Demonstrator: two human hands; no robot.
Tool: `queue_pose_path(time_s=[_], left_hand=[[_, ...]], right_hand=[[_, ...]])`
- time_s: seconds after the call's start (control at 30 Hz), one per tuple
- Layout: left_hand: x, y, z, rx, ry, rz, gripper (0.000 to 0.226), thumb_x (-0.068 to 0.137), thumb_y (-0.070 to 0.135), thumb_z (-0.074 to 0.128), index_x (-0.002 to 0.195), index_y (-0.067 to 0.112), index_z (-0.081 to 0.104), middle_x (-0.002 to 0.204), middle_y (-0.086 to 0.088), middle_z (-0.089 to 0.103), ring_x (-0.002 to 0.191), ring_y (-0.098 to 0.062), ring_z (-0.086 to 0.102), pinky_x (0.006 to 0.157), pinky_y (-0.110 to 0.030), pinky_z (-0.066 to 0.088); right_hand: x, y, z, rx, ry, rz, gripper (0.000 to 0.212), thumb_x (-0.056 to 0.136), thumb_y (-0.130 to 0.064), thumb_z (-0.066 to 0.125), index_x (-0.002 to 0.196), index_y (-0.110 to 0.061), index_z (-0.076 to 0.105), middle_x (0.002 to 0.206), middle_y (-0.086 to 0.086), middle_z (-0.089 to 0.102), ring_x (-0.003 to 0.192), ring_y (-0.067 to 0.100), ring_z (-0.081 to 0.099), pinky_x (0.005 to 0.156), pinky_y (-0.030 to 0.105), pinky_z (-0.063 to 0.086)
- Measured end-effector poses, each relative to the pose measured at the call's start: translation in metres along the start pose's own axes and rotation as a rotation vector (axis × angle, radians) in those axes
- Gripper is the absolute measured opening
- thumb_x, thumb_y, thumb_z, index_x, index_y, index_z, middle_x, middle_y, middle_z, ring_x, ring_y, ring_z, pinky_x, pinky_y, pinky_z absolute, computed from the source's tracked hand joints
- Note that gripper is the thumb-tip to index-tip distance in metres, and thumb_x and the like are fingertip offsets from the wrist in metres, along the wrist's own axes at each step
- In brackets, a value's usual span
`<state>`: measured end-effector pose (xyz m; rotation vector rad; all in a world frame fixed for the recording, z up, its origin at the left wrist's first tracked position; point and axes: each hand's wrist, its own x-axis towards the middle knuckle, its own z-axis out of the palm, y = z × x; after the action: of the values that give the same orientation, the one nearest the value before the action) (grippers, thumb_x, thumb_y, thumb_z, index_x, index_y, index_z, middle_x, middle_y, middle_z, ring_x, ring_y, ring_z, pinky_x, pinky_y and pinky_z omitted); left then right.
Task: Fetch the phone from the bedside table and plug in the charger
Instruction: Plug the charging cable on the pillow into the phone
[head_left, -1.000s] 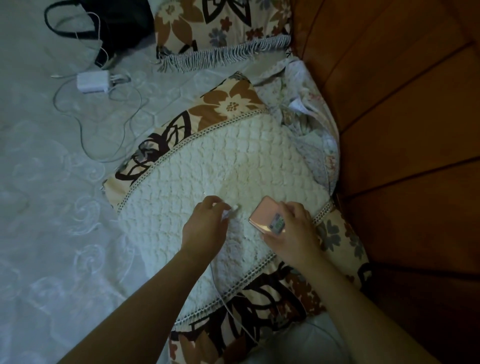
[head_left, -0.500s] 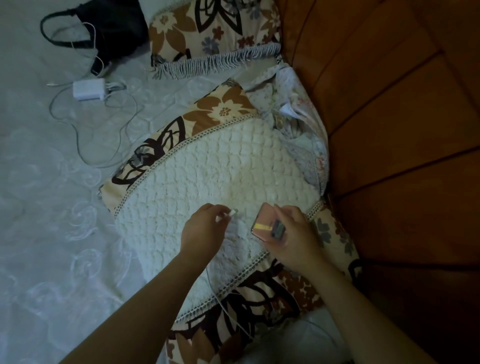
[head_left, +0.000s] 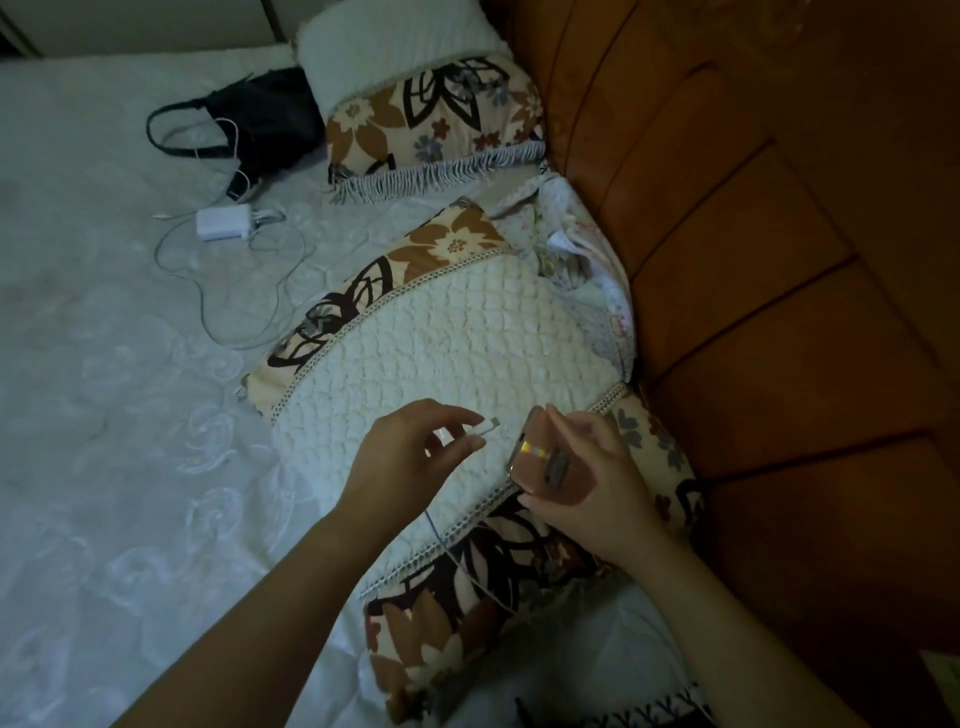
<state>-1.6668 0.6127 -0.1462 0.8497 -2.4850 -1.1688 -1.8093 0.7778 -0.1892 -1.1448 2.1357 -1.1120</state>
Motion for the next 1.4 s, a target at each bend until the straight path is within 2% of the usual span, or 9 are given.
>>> queue_pose_path(time_s=[0.1,0.2,0.37,0.43,0.57,0.87,1.07,1.17,1.4], left_hand=[[-0.014,0.011,-0.007,0.003,-0.055,0.037,0.016,0.076,0.038,0.069,0.091,0.037,0.068,0.079,0.017,0.064,0.065,-0.004,0.06,0.062,-0.027,0.052],[-0.025,0.018,-0.008,0.027,-0.102,0.086,0.016,0.076,0.037,0.069,0.091,0.039,0.068,0.077,0.019,0.061,0.065,-0.004,0.059,0.062,-0.031,0.053],[-0.039,0.026,-0.007,0.073,-0.125,0.15,0.028,0.076,0.057,0.054,0.092,0.039,0.068,0.08,0.014,0.062,0.065,-0.004,0.057,0.06,-0.037,0.053],[-0.042,0.028,-0.007,0.09,-0.14,0.175,0.024,0.077,0.053,0.057,0.093,0.038,0.069,0.081,0.012,0.064,0.064,-0.005,0.057,0.059,-0.037,0.053],[-0.045,0.03,-0.007,0.143,-0.183,0.206,0.015,0.079,0.038,0.065,0.094,0.037,0.069,0.08,0.015,0.061,0.063,-0.004,0.056,0.058,-0.034,0.052],[-0.044,0.032,-0.015,0.177,-0.231,0.236,0.017,0.079,0.049,0.059,0.091,0.042,0.068,0.08,0.016,0.063,0.065,0.0,0.054,0.057,-0.029,0.05],[-0.048,0.026,-0.019,0.173,-0.222,0.213,0.012,0.078,0.042,0.064,0.09,0.042,0.069,0.08,0.017,0.063,0.064,0.001,0.053,0.058,-0.03,0.049],[-0.05,0.023,-0.02,0.181,-0.223,0.203,0.011,0.077,0.04,0.066,0.087,0.042,0.07,0.08,0.016,0.064,0.064,0.002,0.052,0.058,-0.03,0.049],[-0.051,0.017,-0.019,0.189,-0.251,0.175,0.009,0.078,0.037,0.068,0.085,0.042,0.071,0.076,0.017,0.062,0.063,0.002,0.051,0.059,-0.034,0.051]], right_hand=[[-0.016,-0.012,-0.006,-0.034,-0.028,-0.014,0.09,0.062,-0.037,0.078,0.135,-0.046,0.026,0.124,-0.019,0.032,0.118,0.005,0.036,0.09,0.002,0.028],[-0.029,-0.021,-0.011,-0.064,-0.03,-0.019,0.09,0.06,-0.051,0.072,0.139,-0.04,0.03,0.128,-0.008,0.034,0.12,0.009,0.036,0.093,0.007,0.029],[-0.048,-0.026,-0.012,-0.113,0.003,-0.057,0.092,0.063,-0.027,0.081,0.14,-0.035,0.03,0.127,-0.003,0.036,0.118,0.009,0.035,0.092,0.0,0.02],[-0.055,-0.028,-0.012,-0.12,0.007,-0.069,0.092,0.063,-0.027,0.081,0.14,-0.035,0.031,0.127,-0.002,0.037,0.117,0.008,0.036,0.093,0.001,0.022],[-0.065,-0.032,-0.012,-0.136,0.015,-0.072,0.092,0.062,-0.031,0.081,0.139,-0.038,0.03,0.123,-0.005,0.035,0.113,0.002,0.033,0.091,0.0,0.024],[-0.071,-0.039,-0.015,-0.198,-0.036,-0.023,0.092,0.061,-0.044,0.076,0.14,-0.038,0.029,0.117,-0.019,0.027,0.117,0.005,0.031,0.09,-0.002,0.02],[-0.073,-0.044,-0.009,-0.21,-0.105,-0.007,0.094,0.063,-0.052,0.072,0.142,-0.04,0.022,0.113,-0.028,0.02,0.117,0.0,0.026,0.089,-0.002,0.021],[-0.073,-0.045,-0.006,-0.204,-0.149,0.006,0.095,0.065,-0.05,0.073,0.143,-0.041,0.019,0.115,-0.025,0.021,0.114,-0.002,0.025,0.086,-0.006,0.019],[-0.071,-0.041,-0.002,-0.221,-0.219,0.011,0.095,0.066,-0.054,0.069,0.139,-0.05,0.008,0.113,-0.027,0.018,0.116,0.002,0.025,0.093,0.006,0.021]])
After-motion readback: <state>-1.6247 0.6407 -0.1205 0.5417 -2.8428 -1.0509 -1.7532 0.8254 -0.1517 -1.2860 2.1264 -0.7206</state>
